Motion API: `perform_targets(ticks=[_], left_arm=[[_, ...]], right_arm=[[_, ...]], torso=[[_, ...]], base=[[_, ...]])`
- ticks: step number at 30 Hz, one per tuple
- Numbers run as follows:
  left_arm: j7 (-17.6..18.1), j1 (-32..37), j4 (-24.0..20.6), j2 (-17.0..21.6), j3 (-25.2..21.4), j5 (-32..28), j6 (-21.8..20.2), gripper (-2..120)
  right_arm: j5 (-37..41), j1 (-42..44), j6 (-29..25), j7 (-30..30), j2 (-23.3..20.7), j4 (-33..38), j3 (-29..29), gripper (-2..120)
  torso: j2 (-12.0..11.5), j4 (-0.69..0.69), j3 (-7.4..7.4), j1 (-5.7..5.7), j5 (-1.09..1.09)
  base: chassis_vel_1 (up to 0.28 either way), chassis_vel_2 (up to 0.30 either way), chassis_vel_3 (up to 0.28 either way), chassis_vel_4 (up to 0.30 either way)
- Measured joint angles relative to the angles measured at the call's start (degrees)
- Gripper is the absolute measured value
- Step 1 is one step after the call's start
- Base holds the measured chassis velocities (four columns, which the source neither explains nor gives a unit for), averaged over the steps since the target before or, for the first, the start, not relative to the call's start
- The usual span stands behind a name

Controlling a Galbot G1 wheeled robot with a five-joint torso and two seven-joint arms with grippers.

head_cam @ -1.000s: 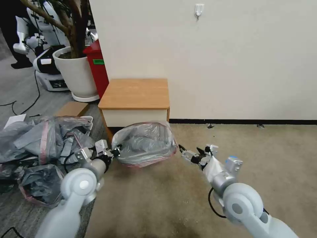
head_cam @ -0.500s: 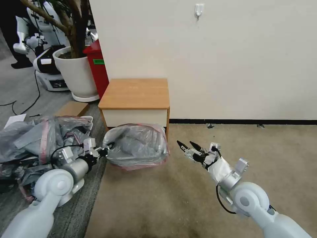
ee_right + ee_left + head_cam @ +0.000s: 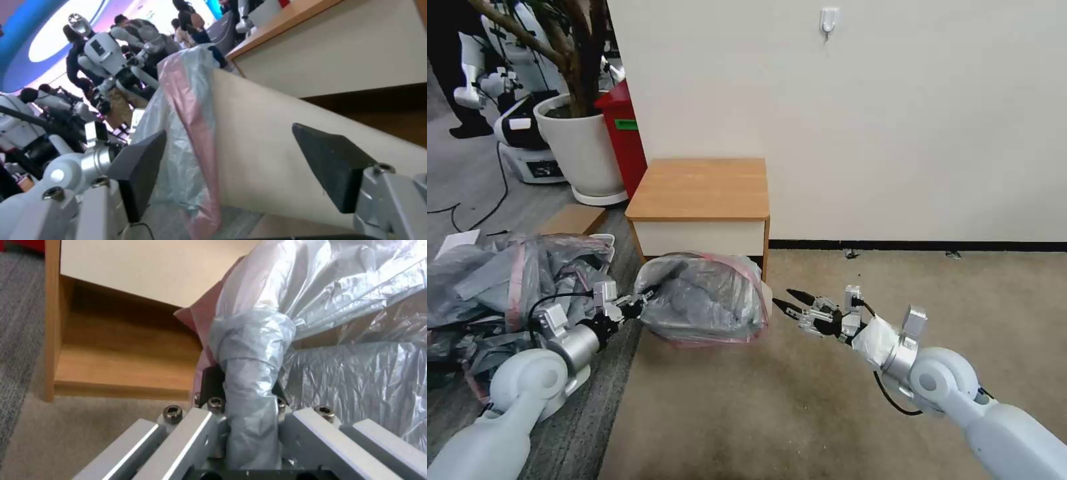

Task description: Pick up the garbage bag from the table and place it over the trash can.

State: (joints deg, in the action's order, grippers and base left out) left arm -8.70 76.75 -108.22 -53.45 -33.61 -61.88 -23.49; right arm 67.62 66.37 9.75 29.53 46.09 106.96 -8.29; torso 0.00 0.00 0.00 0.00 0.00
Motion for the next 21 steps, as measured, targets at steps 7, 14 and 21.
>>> perform_targets(ticks=[7,14,21], left_arm=[[0.49,-0.15,-0.06,-0.26,0.54,0.29,0.09,2],[0.62,0.14,-0.61,-0.40,0.69,0.45,0.12,2],[0.78,0.41,-1.22,-0.45,0.88,0.51,0.20,2]], right_arm=[[-1.02,-1.08,0.47,1.20,0.01,-0.54,1.68,71],[-1.49,-1.64,1.08,1.30,-0.20,-0.95,1.97,69],[-2.15,-1.93,1.10,0.64,-0.08,-0.95,2.14,67]], torso=[[0.00,0.00,0.00,0.00,0.00],[0.00,0.00,0.00,0.00,0.00],[0.00,0.00,0.00,0.00,0.00]], base=[[0.000,0.000,0.000,0.000],[0.000,0.000,0.000,0.000],[0.000,0.000,0.000,0.000]])
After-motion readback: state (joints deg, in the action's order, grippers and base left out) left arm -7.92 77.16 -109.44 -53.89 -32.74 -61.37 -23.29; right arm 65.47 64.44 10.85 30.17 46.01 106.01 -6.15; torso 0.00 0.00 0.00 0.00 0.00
